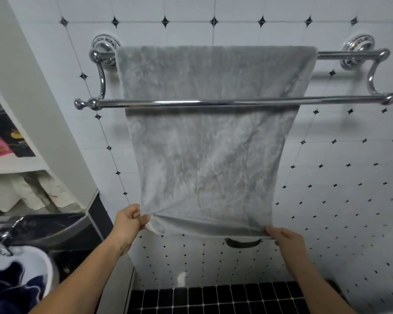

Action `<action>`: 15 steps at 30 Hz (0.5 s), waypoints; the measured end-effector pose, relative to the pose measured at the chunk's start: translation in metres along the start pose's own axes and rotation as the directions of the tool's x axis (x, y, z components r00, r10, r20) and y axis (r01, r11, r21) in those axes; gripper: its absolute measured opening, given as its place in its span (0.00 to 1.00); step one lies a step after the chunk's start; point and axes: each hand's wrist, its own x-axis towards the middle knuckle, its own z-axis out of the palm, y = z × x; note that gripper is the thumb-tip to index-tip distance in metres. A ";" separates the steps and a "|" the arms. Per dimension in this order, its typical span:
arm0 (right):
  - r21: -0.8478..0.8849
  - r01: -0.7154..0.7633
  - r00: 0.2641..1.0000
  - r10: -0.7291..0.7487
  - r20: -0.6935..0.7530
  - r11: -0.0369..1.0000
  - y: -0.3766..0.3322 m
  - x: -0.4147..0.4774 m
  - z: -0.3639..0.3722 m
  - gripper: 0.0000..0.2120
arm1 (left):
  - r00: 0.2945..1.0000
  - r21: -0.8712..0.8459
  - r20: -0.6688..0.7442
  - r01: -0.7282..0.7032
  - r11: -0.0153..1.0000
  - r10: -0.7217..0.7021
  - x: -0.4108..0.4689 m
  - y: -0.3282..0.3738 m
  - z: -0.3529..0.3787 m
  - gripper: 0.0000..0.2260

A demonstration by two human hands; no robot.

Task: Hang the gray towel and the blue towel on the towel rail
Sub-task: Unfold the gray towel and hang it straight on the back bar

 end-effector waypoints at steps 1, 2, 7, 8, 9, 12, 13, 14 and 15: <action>-0.028 -0.003 1.000 0.003 -0.022 1.000 0.000 0.001 0.001 0.07 | 1.000 0.023 0.004 -0.002 1.000 0.002 0.000 -0.003 0.002 0.06; -0.056 -0.013 0.999 0.010 -0.044 0.998 0.001 0.003 0.002 0.08 | 1.000 0.065 0.010 -0.011 0.998 0.011 0.001 -0.006 0.004 0.10; -0.216 -0.040 0.999 0.046 0.022 0.976 0.002 0.009 0.001 0.13 | 1.000 0.187 -0.007 0.011 0.982 -0.010 0.021 -0.007 0.001 0.02; -0.265 -0.032 0.997 0.050 0.060 0.964 0.001 0.010 0.000 0.13 | 1.000 0.207 -0.002 0.030 0.978 -0.031 0.024 -0.005 0.000 0.02; -0.291 -0.035 0.996 0.059 0.072 0.956 0.001 0.011 -0.001 0.13 | 0.999 0.217 -0.007 0.054 0.975 -0.053 0.027 -0.003 0.000 0.02; -0.299 -0.041 0.995 0.067 0.079 0.953 0.001 0.017 -0.004 0.13 | 0.990 0.148 -0.038 0.137 0.980 -0.132 0.028 0.001 0.001 0.06; -0.316 -0.044 0.994 0.075 0.085 0.948 0.001 0.017 -0.003 0.11 | 0.986 0.097 -0.043 0.162 0.982 -0.158 0.029 0.002 0.003 0.07; -0.310 -0.044 0.993 0.075 0.089 0.950 0.001 0.016 -0.003 0.11 | 0.982 0.056 -0.041 0.186 0.981 -0.184 0.030 0.004 0.006 0.07; -0.290 -0.036 0.994 0.064 0.086 0.956 0.001 0.017 -0.003 0.13 | 0.977 0.022 -0.039 0.209 0.978 -0.208 0.031 0.006 0.010 0.08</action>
